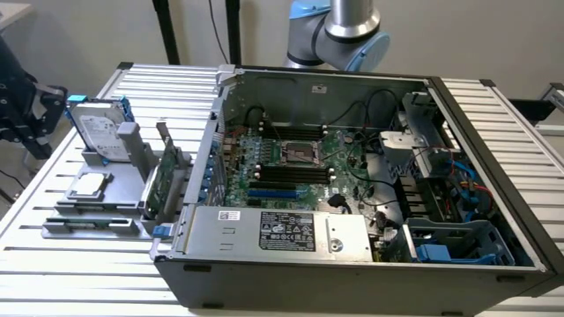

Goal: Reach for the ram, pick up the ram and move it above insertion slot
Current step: 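Pick up the ram and move it above insertion slot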

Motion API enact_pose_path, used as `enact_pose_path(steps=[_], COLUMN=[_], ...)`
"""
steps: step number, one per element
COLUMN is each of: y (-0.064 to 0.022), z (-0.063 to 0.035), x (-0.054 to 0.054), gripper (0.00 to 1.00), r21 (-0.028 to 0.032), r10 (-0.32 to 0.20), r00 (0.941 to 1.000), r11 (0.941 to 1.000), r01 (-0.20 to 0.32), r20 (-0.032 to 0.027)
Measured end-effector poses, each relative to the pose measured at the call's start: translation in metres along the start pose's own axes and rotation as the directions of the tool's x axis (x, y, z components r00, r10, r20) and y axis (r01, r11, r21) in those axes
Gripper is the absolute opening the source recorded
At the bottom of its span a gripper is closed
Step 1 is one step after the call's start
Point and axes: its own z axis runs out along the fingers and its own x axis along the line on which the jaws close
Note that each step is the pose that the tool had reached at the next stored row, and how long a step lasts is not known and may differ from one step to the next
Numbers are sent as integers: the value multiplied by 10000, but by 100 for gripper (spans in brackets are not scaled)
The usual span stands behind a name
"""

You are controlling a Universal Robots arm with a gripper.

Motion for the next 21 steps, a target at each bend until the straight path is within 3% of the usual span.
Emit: enact_pose_path(steps=[5,10,15,21], y=[0,0,-1,-1], z=[2,4,6,9], x=[0,0,0,0], gripper=[11,11,11,11], r21=[-1,-6,-13,-27], r10=[-919,-1809,-2700,-3740], r00=[9958,9835,9628,9273], r11=[9958,9835,9629,9274], r01=[919,1809,2700,3740], r20=[-35,-70,-104,-144])
